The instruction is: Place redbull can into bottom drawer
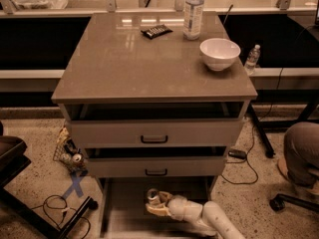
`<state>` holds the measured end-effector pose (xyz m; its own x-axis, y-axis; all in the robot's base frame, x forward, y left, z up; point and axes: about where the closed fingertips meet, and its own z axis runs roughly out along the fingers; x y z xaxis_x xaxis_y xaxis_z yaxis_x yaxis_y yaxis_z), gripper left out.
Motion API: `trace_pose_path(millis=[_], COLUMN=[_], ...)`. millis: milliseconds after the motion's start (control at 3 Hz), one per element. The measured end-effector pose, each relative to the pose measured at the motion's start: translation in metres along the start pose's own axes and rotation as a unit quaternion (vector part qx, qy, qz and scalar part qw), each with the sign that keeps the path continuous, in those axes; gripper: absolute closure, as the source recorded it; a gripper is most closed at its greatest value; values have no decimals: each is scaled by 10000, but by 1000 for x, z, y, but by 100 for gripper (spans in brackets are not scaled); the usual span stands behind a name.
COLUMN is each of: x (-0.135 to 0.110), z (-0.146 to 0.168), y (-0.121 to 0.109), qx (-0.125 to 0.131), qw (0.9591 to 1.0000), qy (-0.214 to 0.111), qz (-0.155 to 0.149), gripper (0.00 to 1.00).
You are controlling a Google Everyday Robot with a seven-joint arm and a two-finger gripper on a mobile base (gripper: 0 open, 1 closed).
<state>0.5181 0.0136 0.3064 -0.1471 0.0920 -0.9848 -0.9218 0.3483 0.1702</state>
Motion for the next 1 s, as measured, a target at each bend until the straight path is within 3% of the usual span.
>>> trace_pose_path(millis=[667, 1000], x=[2, 23], z=[3, 29], y=[-2, -3], qx=[-21, -191], qw=[10000, 9997], qy=[-1, -64], qz=[4, 150], gripper=[100, 100])
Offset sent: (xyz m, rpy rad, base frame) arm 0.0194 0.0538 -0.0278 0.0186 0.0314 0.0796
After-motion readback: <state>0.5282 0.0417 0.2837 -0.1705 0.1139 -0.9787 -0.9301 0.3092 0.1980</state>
